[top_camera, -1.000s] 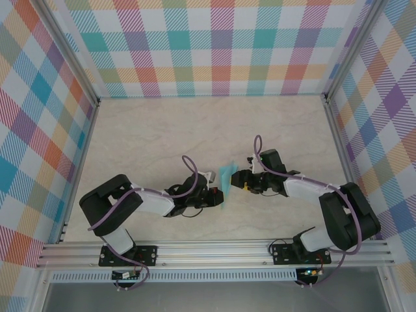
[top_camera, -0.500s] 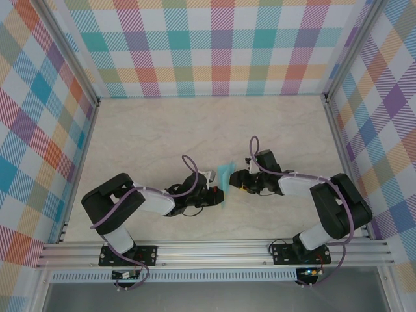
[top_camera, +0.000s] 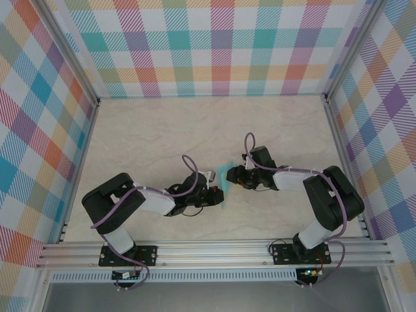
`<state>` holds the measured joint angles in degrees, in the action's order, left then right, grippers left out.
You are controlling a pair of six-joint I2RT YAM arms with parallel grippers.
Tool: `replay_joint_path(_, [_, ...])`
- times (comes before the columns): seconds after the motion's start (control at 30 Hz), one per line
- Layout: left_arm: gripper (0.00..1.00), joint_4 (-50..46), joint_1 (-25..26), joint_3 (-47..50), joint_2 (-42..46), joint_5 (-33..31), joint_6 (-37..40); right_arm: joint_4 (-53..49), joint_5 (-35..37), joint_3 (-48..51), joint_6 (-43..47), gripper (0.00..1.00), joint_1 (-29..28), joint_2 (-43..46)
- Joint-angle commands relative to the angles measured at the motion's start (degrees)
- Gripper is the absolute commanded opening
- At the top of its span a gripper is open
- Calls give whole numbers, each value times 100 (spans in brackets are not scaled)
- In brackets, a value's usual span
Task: Fold a paper plane with a square sheet of paper (fold left side to right side)
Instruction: Fold the wing for the fifth time at the center of the table.
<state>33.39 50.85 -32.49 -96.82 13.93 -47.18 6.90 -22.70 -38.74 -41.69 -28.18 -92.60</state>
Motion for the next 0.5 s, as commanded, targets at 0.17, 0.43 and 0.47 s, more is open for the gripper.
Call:
replay_joint_path(0.17, [0,51,-66,-151,-73,48,-47,-624,359,-366,-120,47,-117,-328])
replay_joint_path(0.43, [6,-14,-66,-187,-70,48,-47,-879,521,-424,-138,48,-139,-487])
replay_joint_path(0.47, [7,-23,-66,-195,-66,48,-46,-883,521,-425,-138,48,-143,-503])
